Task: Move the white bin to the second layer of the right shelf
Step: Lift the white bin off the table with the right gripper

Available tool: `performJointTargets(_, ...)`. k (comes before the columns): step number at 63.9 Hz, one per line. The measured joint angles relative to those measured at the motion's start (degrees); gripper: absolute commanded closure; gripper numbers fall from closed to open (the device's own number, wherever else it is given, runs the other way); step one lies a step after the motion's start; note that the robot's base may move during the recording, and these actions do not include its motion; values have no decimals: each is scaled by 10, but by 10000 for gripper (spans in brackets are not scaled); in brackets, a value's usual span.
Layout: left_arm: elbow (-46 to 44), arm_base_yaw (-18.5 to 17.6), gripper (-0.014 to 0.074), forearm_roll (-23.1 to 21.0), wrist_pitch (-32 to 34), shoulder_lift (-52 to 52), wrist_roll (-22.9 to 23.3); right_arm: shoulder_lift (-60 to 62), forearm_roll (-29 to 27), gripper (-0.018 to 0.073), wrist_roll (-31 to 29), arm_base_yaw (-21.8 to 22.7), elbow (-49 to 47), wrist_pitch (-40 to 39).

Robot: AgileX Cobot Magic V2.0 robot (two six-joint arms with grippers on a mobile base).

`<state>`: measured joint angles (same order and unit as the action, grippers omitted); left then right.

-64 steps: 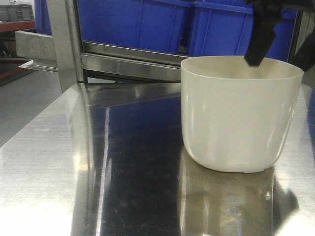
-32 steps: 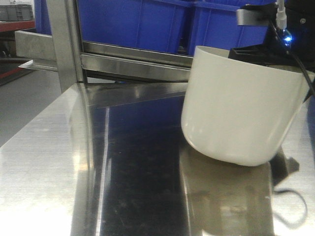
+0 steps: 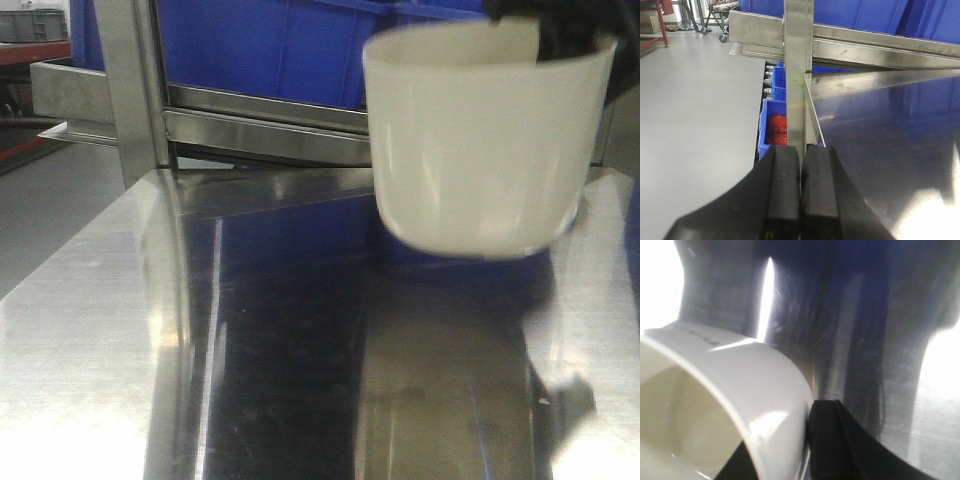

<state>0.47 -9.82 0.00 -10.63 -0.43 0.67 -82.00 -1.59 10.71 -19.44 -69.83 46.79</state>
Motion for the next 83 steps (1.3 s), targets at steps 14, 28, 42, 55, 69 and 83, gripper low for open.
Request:
performJointTargets(14,0,0,512,0,0,0,0,116,0,507,0,0,18,0)
performJointTargets(28,0,0,512,0,0,0,0,283,0,507,0,0,115,-8)
performJointTargets(42,0,0,512,0,0,0,0,393,0,507,0,0,211,-13)
performJointTargets(55,0,0,512,0,0,0,0,415,0,507,0,0,220,-17)
performJointTargets(69,0,0,512,0,0,0,0,416,0,507,0,0,220,-17)
performJointTargets(83,0,0,512,7,0,0,0,416,0,507,0,0,220,-17)
